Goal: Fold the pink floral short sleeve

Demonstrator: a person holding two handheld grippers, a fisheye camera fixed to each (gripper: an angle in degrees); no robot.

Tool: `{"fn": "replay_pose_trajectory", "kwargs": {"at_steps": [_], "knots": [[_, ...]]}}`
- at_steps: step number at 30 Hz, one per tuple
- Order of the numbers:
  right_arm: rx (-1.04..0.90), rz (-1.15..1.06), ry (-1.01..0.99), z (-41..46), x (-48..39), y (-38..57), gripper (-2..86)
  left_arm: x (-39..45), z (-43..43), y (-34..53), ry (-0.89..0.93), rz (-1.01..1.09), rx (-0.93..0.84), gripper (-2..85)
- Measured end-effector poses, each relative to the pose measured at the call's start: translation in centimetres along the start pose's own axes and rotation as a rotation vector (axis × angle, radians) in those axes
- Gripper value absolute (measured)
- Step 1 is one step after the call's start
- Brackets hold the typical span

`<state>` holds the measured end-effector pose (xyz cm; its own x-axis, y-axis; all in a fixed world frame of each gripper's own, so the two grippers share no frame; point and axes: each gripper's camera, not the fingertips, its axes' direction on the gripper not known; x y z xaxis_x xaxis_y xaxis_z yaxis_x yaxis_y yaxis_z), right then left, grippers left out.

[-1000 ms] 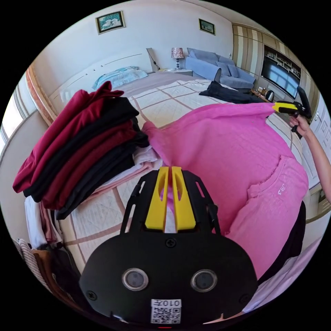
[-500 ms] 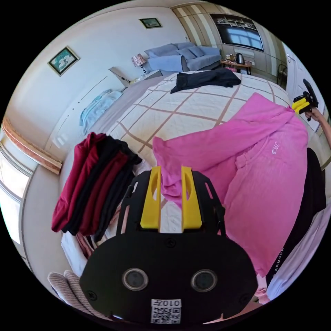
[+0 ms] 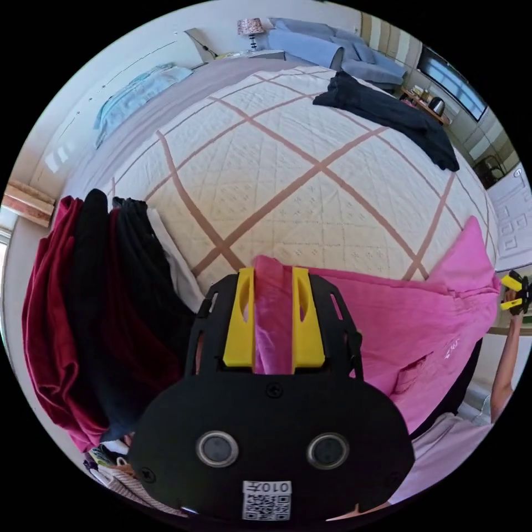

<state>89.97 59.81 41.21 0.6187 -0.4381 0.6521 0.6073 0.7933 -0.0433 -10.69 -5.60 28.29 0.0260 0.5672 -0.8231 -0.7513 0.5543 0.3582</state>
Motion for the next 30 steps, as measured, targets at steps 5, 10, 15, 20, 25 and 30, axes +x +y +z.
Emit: {"fn": "replay_pose_trajectory", "kwargs": {"at_steps": [5, 10, 15, 20, 25, 30], "knots": [[0.002, 0.02, -0.024, 1.0, 1.5, 0.1, 11.4, 0.2, -2.5, 2.8, 0.038, 0.159, 0.144, 2.2], [-0.019, -0.061, -0.114, -0.6, 2.5, 1.0, 10.4, 0.6, -11.1, 9.8, 0.021, 0.263, 0.4, 0.9], [-0.024, -0.129, -0.01, -1.6, 3.2, 1.5, 8.7, -2.2, -17.4, 20.1, 0.186, 0.313, 0.639, 0.6], [-0.153, -0.265, -0.008, 0.2, 3.1, -0.3, 8.6, -2.7, -16.5, 24.5, 0.243, 0.342, 0.634, 0.5], [-0.227, -0.353, -0.109, 1.8, 2.6, -1.6, 4.4, -3.0, -15.6, 26.0, 0.257, 0.329, 0.627, 0.5], [-0.142, -0.23, -0.071, -0.9, 4.5, -1.6, 3.8, -4.7, -15.3, 26.3, 0.253, 0.259, 0.601, 0.6]]}}
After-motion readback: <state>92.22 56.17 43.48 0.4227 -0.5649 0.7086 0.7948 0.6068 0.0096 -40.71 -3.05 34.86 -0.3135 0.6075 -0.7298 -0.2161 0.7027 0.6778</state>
